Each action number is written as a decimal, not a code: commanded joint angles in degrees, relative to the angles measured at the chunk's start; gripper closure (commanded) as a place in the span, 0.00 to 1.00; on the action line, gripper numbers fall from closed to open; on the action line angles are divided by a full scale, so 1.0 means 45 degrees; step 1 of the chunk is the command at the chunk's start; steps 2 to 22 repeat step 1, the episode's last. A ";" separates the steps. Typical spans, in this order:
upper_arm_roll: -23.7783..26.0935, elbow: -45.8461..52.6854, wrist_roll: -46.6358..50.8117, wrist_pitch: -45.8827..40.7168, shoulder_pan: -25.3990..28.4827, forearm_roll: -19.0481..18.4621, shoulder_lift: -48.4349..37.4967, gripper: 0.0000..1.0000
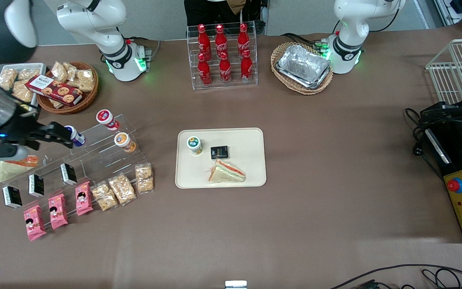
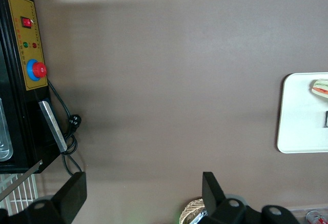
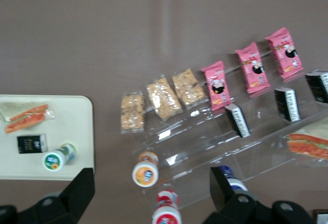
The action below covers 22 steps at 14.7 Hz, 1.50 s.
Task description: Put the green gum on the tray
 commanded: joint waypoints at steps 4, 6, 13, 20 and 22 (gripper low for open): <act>0.0177 0.0149 -0.2021 -0.0415 -0.1322 0.0070 -0.0069 0.00; 0.0177 0.0149 -0.2021 -0.0415 -0.1322 0.0070 -0.0069 0.00; 0.0177 0.0149 -0.2021 -0.0415 -0.1322 0.0070 -0.0069 0.00; 0.0177 0.0149 -0.2021 -0.0415 -0.1322 0.0070 -0.0069 0.00; 0.0177 0.0149 -0.2021 -0.0415 -0.1322 0.0070 -0.0069 0.00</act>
